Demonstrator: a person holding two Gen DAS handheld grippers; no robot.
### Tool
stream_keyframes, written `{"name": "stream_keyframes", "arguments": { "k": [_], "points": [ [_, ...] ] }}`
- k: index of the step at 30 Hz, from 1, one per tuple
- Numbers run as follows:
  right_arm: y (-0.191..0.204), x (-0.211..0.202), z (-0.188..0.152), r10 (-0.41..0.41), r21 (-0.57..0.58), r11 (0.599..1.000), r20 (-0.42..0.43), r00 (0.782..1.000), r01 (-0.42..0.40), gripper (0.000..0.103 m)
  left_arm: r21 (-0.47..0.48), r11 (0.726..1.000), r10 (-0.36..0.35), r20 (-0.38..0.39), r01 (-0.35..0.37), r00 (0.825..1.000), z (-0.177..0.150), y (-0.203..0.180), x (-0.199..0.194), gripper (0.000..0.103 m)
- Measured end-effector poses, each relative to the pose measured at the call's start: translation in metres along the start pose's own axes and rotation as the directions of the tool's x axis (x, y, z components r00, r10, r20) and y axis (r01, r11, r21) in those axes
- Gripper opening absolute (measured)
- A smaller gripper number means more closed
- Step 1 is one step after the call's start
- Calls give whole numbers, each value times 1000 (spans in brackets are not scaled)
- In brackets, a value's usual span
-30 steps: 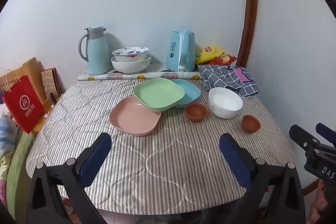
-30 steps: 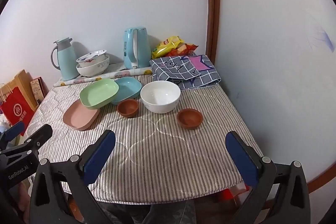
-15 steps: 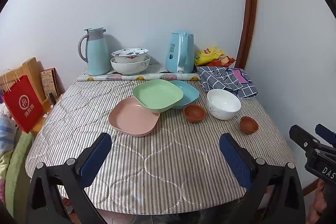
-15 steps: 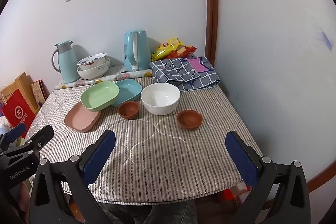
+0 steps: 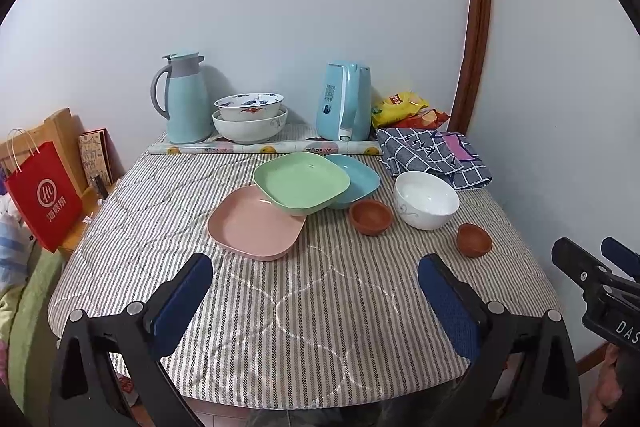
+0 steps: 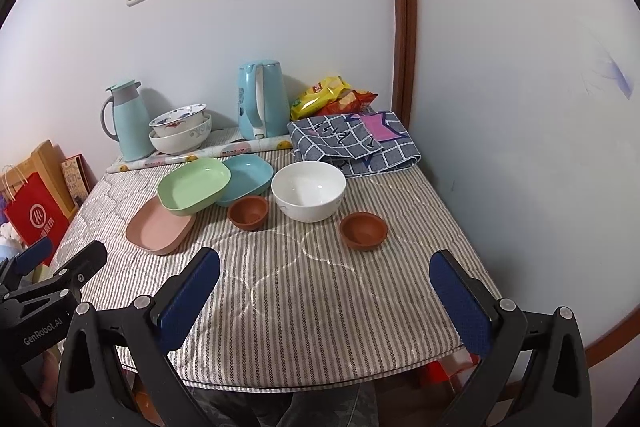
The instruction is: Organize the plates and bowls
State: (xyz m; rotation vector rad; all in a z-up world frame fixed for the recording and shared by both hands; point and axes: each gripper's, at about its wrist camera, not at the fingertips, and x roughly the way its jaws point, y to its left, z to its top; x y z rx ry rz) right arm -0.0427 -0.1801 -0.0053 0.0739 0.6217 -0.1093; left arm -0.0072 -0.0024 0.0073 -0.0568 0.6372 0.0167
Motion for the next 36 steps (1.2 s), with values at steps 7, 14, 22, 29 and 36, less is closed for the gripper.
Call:
{"name": "stream_keyframes", "arguments": {
  "k": [7, 14, 22, 29, 36],
  "points": [
    [3, -3, 0, 13, -2, 1000, 6, 1000, -13, 103, -3, 1000, 1, 5, -1, 1000, -1, 0, -1, 103],
    [5, -4, 1, 16, -13, 1000, 8, 1000, -16, 103, -2, 1000, 4, 8, -4, 1000, -1, 0, -2, 103],
    [7, -5, 2, 14, -14, 1000, 14, 1000, -14, 103, -2, 1000, 5, 9, -5, 1000, 0, 1, -4, 103],
    [5, -6, 4, 16, -12, 1000, 19, 1000, -16, 103, 0, 1000, 6, 12, -6, 1000, 3, 1, -5, 103],
    [6, -7, 4, 17, -12, 1000, 21, 1000, -17, 103, -1, 1000, 8, 12, -8, 1000, 3, 2, -5, 103]
  ]
}}
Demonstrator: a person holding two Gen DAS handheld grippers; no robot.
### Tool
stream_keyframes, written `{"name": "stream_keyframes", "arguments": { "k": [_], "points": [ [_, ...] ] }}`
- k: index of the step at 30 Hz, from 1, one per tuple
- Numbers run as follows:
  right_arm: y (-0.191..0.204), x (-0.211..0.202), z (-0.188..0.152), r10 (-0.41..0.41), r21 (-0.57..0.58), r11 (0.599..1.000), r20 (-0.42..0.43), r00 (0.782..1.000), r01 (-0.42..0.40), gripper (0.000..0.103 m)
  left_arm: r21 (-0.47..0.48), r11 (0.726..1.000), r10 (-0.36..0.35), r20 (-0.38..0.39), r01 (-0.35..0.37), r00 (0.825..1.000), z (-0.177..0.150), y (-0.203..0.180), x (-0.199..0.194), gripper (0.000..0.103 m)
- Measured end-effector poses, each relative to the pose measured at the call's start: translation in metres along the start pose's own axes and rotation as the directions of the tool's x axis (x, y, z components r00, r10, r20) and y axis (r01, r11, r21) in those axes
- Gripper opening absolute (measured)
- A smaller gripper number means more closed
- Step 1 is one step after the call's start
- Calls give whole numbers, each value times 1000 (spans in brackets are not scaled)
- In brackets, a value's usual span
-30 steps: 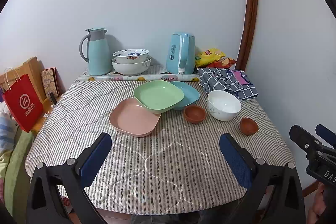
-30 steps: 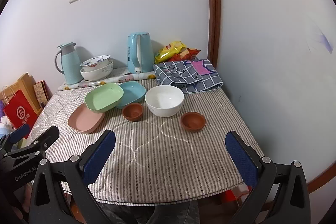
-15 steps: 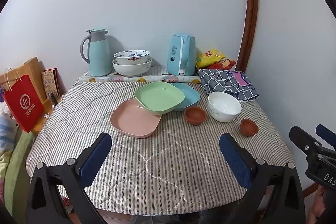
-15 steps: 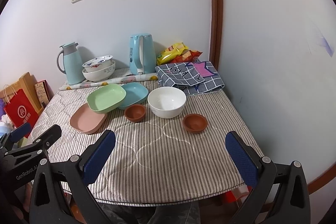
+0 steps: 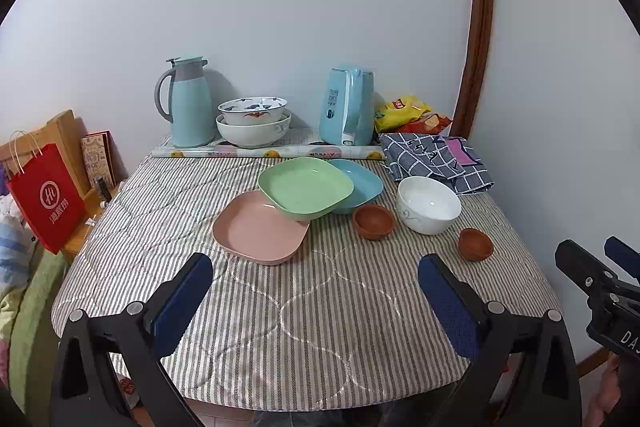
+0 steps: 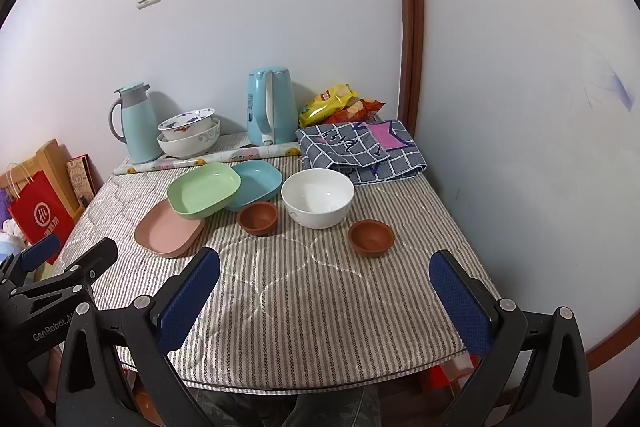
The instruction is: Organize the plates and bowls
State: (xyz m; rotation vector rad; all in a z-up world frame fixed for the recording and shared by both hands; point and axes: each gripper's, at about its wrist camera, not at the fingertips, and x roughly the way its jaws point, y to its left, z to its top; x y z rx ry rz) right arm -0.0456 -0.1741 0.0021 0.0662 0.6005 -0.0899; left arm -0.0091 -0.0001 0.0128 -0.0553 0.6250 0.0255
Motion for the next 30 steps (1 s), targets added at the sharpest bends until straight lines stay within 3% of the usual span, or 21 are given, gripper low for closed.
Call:
{"name": "stream_keyframes", "arguments": {
  "k": [30],
  "points": [
    [6, 4, 1, 14, -5, 1000, -5, 1000, -14, 103, -1, 1000, -8, -9, 8, 1000, 6, 2, 9, 103]
  ]
}}
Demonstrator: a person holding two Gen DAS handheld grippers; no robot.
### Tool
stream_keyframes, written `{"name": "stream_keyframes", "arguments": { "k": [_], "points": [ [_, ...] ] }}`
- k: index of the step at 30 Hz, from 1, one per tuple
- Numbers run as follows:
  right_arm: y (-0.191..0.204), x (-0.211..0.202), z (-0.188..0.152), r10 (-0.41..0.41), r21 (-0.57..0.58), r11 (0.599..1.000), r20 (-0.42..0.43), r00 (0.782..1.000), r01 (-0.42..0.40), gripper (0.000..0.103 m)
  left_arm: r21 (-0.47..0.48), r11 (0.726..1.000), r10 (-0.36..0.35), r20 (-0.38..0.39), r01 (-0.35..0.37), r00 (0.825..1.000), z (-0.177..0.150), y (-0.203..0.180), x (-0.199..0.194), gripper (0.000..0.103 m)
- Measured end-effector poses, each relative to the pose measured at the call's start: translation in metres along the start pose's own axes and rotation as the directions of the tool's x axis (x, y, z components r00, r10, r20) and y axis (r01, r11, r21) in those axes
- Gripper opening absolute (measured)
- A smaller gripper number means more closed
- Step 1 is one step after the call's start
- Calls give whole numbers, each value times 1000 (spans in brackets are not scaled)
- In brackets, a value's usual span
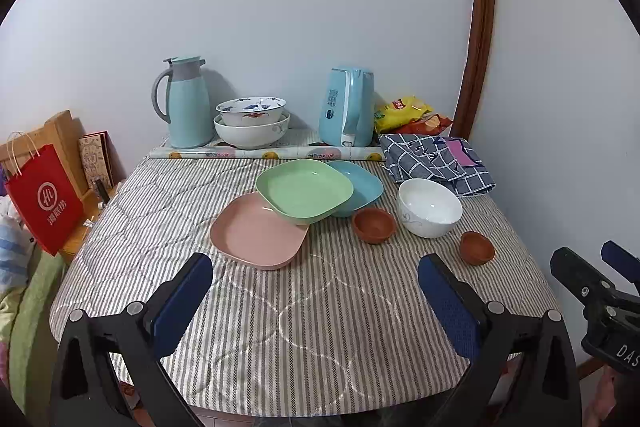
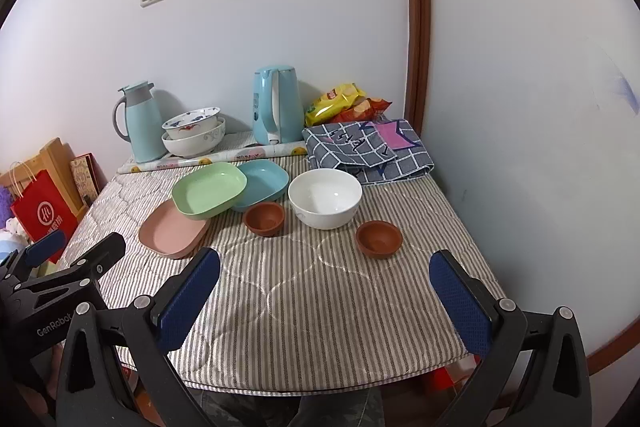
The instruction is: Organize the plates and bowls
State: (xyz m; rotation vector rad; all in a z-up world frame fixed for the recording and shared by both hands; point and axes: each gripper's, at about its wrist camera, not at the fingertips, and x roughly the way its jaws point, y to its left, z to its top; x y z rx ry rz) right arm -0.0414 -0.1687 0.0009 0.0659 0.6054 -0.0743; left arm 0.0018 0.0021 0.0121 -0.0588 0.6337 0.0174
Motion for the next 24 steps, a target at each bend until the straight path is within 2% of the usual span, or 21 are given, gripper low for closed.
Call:
{"name": "stream_keyframes", "arguments": {
  "k": [10, 18, 24],
  "points": [
    [3, 22, 20, -2, 5, 1000, -8, 1000, 2, 103, -18, 1000, -25, -39, 25, 999, 16, 3, 30, 103],
    [16, 55, 35, 30, -2, 1000, -62, 998, -30, 103, -43, 999, -7, -77, 4, 997, 29, 20, 58, 103],
    [31, 81, 47, 40, -14, 999, -88, 995, -41, 103, -78, 996, 27, -124, -37, 992, 36, 43, 87, 103]
  ]
}}
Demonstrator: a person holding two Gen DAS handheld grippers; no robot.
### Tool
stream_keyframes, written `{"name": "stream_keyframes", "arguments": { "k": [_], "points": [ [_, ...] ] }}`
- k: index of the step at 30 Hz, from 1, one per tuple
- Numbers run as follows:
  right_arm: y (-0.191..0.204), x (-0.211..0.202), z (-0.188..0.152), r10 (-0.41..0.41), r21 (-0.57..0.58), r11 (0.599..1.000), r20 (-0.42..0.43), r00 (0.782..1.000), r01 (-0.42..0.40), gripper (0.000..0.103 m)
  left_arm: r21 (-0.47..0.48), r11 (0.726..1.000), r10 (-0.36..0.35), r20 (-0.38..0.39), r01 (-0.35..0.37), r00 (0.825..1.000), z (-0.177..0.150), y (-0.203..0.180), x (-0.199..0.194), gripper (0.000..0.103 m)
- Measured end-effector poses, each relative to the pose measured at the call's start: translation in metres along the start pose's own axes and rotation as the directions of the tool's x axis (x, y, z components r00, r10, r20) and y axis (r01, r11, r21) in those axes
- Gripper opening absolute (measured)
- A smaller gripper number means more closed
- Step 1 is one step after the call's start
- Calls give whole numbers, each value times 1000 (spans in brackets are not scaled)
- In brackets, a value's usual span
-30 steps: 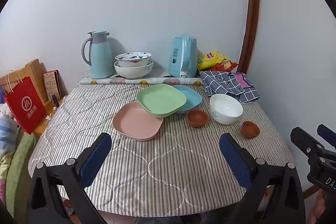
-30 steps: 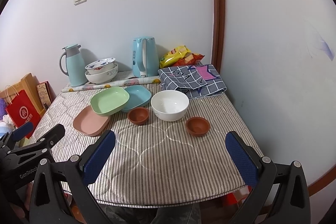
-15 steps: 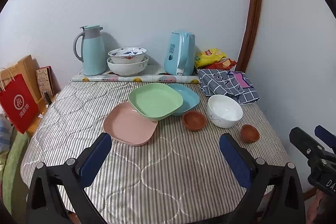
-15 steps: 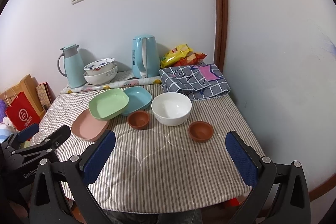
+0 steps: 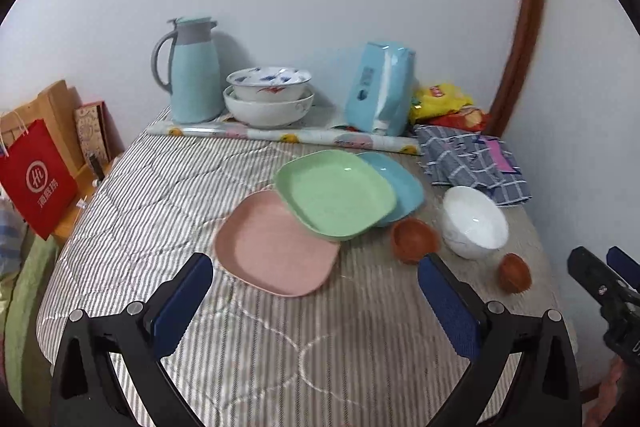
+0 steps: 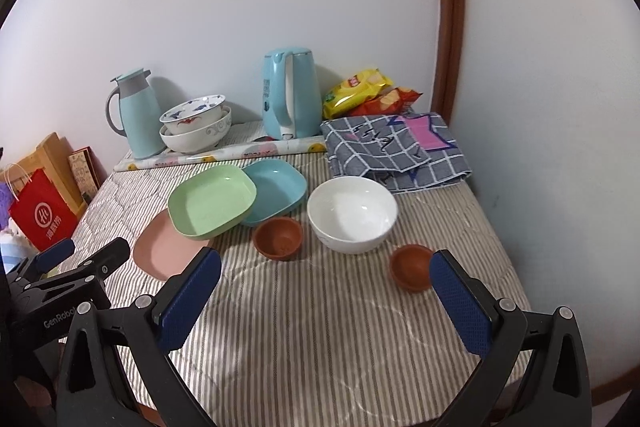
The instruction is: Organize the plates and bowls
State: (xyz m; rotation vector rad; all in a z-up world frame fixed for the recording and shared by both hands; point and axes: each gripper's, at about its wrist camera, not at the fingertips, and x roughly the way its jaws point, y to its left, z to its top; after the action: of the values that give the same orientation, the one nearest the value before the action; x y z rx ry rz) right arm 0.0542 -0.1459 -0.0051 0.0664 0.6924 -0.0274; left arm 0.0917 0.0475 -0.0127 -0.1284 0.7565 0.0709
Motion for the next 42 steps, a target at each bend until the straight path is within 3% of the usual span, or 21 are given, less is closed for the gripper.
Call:
{"name": "stream_keyframes", "arguments": {
  "k": [11, 20, 27, 30, 33, 42],
  "points": [
    [29, 76, 26, 51, -27, 998, -115, 992, -55, 95, -41, 998, 44, -60, -47, 997, 26, 29, 52, 101],
    [52, 126, 47, 85, -56, 994, -179, 980, -97, 81, -55, 997, 52, -82, -57, 995, 44, 39, 87, 93],
    [59, 165, 52, 98, -43, 993, -232, 968, -111, 65, -45, 998, 43, -122, -49, 992, 55, 39, 121, 80],
    [59, 181, 54, 107, -26, 993, -255, 961, -117, 62, -39, 999, 32, -145, -38, 989, 60, 39, 139, 66],
    [61, 196, 55, 113, -18, 992, -278, 954, -123, 55, -34, 999, 15, -158, -20, 987, 65, 38, 156, 60],
    [70, 226, 54, 140, -3, 989, -318, 938, -148, 53, 0, 1000, -27, -174, 28, 984, 81, 34, 194, 60]
  ]
}}
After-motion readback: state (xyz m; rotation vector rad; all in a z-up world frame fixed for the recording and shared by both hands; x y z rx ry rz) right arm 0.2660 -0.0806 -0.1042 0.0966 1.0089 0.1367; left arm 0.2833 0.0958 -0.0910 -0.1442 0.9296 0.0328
